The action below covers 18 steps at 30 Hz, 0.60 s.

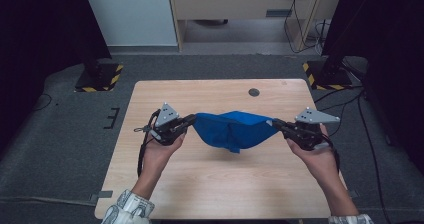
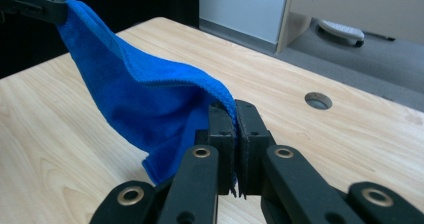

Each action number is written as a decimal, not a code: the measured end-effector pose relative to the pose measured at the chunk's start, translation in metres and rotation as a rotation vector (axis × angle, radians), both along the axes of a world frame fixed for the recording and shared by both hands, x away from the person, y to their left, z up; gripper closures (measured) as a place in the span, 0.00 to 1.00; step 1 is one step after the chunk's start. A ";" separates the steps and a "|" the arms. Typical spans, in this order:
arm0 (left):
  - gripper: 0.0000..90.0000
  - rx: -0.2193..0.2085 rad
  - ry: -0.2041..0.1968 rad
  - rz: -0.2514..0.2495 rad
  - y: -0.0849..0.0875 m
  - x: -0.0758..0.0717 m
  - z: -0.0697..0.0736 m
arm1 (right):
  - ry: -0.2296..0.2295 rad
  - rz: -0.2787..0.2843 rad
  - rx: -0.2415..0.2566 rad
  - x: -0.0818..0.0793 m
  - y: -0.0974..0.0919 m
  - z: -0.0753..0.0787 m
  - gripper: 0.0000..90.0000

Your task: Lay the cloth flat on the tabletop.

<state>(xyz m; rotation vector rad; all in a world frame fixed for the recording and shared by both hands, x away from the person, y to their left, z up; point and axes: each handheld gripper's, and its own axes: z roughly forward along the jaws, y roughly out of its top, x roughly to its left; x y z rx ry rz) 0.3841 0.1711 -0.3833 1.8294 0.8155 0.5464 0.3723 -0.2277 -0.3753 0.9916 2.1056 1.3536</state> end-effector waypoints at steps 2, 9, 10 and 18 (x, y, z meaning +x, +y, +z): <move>0.95 -0.004 -0.004 -0.006 0.000 -0.003 0.003 | -0.004 0.005 0.000 -0.003 -0.001 0.003 0.97; 0.95 0.008 -0.011 -0.024 -0.003 -0.011 0.027 | -0.045 0.026 -0.030 -0.013 -0.001 0.031 0.97; 0.95 0.002 -0.009 -0.027 -0.002 -0.010 0.028 | -0.044 0.026 -0.040 -0.011 -0.001 0.032 0.97; 0.95 -0.004 -0.020 -0.032 0.003 -0.019 0.031 | -0.047 0.035 -0.039 -0.018 -0.002 0.035 0.97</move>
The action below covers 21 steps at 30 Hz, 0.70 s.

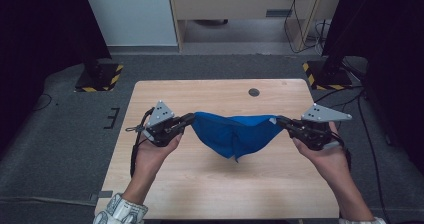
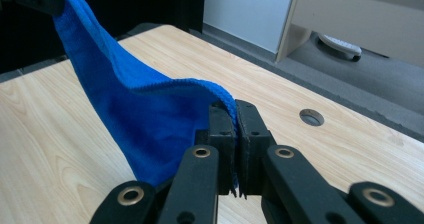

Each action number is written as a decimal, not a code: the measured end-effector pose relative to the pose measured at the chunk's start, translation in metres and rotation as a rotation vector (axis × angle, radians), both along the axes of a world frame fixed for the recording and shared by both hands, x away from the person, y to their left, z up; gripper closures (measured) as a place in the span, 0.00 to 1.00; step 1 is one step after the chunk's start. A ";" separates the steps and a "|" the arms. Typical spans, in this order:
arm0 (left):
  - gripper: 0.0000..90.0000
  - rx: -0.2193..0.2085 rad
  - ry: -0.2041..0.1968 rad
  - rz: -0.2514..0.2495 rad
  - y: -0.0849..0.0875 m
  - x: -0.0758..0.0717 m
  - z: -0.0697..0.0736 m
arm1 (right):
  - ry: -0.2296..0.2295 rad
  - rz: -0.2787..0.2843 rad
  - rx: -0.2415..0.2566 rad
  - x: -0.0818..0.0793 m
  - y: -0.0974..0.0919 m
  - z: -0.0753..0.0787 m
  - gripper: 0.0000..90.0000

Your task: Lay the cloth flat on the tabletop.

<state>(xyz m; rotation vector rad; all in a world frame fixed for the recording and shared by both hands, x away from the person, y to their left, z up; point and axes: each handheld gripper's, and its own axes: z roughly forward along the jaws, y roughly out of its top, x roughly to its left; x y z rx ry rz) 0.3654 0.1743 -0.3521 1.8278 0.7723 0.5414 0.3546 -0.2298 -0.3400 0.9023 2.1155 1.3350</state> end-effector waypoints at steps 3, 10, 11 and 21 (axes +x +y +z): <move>0.95 0.008 -0.009 -0.010 0.002 -0.006 0.004 | -0.006 -0.004 0.006 -0.005 -0.001 0.002 0.97; 0.95 0.019 0.015 -0.024 0.002 -0.003 0.009 | -0.004 0.014 -0.014 -0.007 0.000 0.005 0.96; 0.95 0.025 0.021 -0.020 0.000 0.001 0.007 | 0.010 0.011 -0.015 -0.002 0.001 0.002 0.96; 0.95 0.044 0.094 0.029 -0.006 0.048 -0.023 | 0.073 -0.011 -0.019 0.049 0.004 -0.034 0.96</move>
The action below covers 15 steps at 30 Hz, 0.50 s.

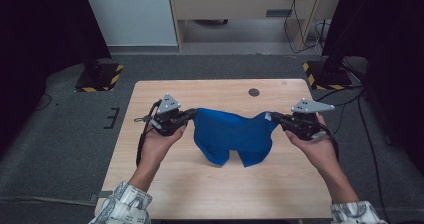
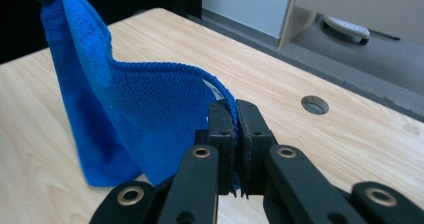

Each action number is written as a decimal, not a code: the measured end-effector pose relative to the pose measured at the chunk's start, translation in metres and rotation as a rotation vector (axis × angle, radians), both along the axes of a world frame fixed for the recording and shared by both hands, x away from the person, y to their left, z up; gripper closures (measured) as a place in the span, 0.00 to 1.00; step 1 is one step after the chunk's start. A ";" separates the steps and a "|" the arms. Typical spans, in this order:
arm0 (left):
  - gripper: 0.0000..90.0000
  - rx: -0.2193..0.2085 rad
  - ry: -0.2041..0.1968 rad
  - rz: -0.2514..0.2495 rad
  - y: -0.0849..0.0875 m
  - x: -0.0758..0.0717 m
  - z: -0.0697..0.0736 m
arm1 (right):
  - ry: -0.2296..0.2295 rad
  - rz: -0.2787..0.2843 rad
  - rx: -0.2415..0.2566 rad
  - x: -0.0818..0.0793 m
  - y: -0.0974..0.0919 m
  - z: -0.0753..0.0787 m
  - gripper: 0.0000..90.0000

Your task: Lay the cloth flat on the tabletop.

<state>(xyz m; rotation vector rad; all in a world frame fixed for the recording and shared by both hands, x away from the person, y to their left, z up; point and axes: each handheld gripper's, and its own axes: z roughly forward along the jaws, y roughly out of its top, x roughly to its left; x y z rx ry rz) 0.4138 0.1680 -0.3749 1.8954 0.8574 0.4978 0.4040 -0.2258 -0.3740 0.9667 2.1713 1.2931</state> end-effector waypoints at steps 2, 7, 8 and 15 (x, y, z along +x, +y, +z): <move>0.95 0.003 0.006 0.008 -0.002 0.007 -0.005 | 0.013 -0.005 -0.006 0.007 0.000 -0.005 0.96; 0.95 0.002 0.023 0.034 -0.003 0.024 -0.013 | 0.028 -0.012 -0.010 0.028 0.002 -0.015 0.96; 0.95 -0.004 0.022 0.039 -0.004 0.028 -0.015 | 0.029 -0.014 -0.011 0.030 0.002 -0.016 0.96; 0.95 0.002 0.056 0.074 -0.008 0.049 -0.030 | 0.053 -0.040 -0.003 0.050 0.001 -0.027 0.96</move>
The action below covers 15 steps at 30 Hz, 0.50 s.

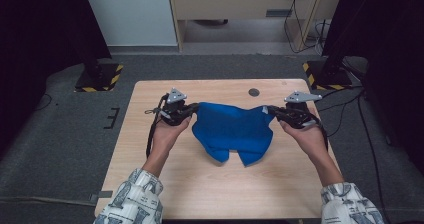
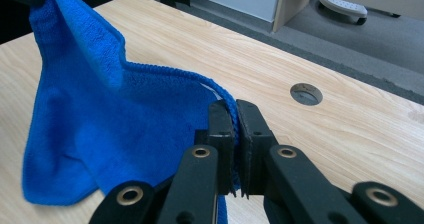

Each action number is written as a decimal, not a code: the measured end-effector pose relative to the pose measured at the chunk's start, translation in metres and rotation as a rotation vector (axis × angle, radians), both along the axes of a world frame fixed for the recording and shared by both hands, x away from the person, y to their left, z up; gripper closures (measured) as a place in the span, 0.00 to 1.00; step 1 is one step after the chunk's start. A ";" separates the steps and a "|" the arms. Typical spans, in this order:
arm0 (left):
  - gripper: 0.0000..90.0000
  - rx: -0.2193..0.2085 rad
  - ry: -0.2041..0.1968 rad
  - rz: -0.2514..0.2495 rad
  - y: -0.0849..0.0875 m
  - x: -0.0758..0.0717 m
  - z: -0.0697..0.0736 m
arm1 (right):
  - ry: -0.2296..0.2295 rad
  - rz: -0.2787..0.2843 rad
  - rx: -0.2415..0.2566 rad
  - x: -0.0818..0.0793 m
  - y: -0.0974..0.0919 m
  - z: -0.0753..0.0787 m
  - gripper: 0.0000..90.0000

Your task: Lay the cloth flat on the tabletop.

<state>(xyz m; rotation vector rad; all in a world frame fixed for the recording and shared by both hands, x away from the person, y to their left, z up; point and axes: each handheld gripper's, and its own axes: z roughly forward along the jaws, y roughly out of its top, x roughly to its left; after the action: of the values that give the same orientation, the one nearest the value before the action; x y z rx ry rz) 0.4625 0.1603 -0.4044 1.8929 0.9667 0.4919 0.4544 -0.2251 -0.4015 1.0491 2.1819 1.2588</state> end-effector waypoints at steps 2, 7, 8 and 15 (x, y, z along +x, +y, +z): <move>0.95 0.003 0.002 0.001 0.000 0.005 -0.004 | 0.002 -0.005 0.004 0.005 0.000 -0.005 0.96; 0.95 0.022 0.013 0.006 -0.003 0.016 -0.012 | 0.036 -0.025 -0.005 0.017 0.001 -0.016 0.95; 0.95 0.027 0.018 0.009 -0.003 0.018 -0.013 | 0.038 -0.027 -0.010 0.018 0.001 -0.018 0.95; 0.95 0.030 0.029 0.024 -0.007 0.029 -0.025 | 0.072 -0.036 -0.035 0.030 0.004 -0.037 0.95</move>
<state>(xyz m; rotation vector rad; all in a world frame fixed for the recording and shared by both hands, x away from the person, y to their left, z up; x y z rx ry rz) 0.4912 0.1528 -0.4289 1.9221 1.0072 0.4972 0.4846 -0.2210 -0.4382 1.1306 2.2200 1.1798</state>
